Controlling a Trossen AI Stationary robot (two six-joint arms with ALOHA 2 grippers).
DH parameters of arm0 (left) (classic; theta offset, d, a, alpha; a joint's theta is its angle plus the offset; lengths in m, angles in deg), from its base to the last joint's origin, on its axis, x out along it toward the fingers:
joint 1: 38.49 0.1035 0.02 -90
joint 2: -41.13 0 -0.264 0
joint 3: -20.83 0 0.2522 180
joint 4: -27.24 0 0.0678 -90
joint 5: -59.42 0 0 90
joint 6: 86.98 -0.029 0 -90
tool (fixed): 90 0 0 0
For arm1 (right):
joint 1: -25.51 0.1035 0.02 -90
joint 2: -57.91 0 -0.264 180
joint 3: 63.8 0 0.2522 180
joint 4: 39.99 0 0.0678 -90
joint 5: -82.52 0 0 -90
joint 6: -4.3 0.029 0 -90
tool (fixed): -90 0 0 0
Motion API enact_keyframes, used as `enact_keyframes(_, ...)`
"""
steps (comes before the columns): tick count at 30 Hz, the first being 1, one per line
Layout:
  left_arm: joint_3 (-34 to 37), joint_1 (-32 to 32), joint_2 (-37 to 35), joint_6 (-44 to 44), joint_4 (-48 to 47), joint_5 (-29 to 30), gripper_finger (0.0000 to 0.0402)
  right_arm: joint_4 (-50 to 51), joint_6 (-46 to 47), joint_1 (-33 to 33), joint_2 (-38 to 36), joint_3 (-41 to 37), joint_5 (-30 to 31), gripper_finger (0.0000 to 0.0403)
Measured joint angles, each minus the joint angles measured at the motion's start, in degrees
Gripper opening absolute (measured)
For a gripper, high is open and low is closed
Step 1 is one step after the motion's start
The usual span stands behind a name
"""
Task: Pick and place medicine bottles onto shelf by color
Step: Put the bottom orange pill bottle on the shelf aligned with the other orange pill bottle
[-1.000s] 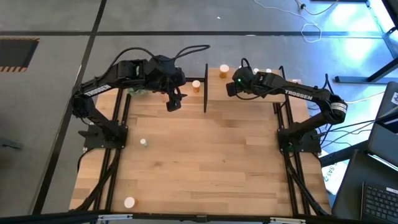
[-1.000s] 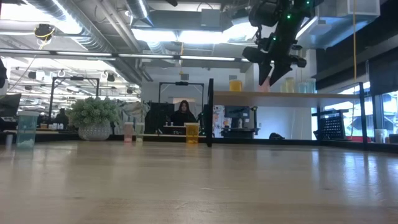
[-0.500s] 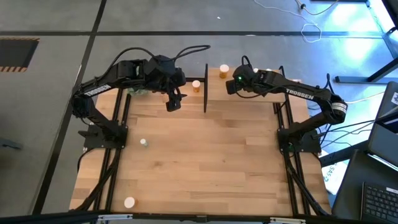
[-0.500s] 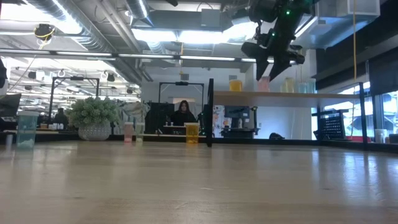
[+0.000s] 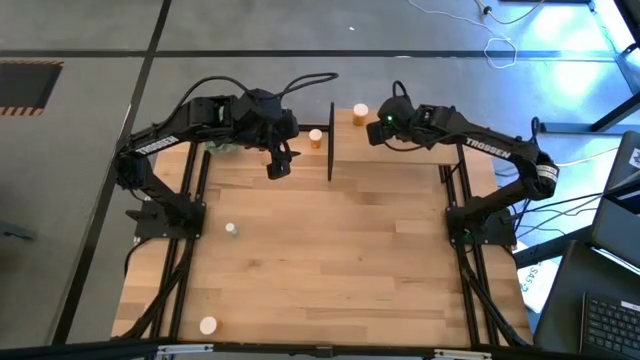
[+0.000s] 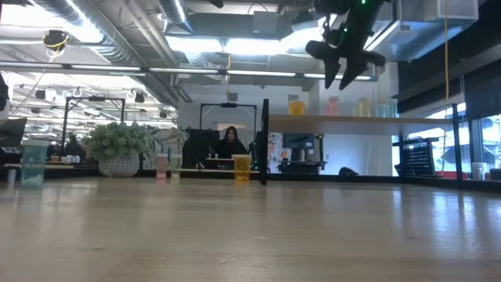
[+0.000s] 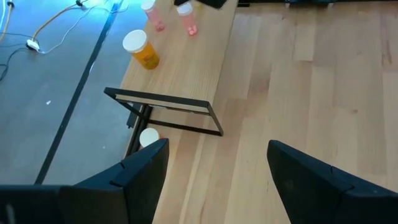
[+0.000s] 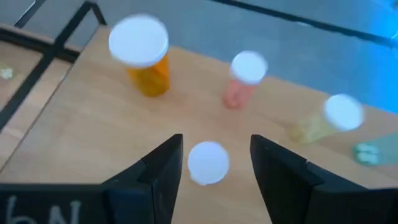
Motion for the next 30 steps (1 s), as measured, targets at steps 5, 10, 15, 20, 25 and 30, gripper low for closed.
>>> enact_keyframes(5,0.0,0.02,0.0,0.35,-0.32,0.0,0.0268,3.56,-2.68,0.53,-0.14,5.46,1.03,0.019)
enact_keyframes(10,0.02,-0.01,-0.47,1.75,-2.76,0.02,0.0268,4.8,-11.92,4.87,-0.17,11.91,1.06,0.019)
enact_keyframes(15,0.07,-0.03,-1.86,4.98,-5.91,0.37,0.0268,7.05,-18.99,11.96,-0.17,17.39,1.61,0.0191)
enact_keyframes(20,-0.04,-0.03,-4.79,9.17,-8.72,0.44,0.0268,8.64,-25.37,20.1,-0.18,19.94,1.51,0.0191)
enact_keyframes(25,-0.04,-0.03,-8.72,13.86,-11.83,0.52,0.0268,8.84,-29.88,27.82,-0.32,20.66,1.33,0.0191)
enact_keyframes(30,0.01,-0.58,-10.72,17.3,-18.13,-0.94,0.0268,8.68,-34.31,33.4,-0.72,20.76,-4.32,0.0191)
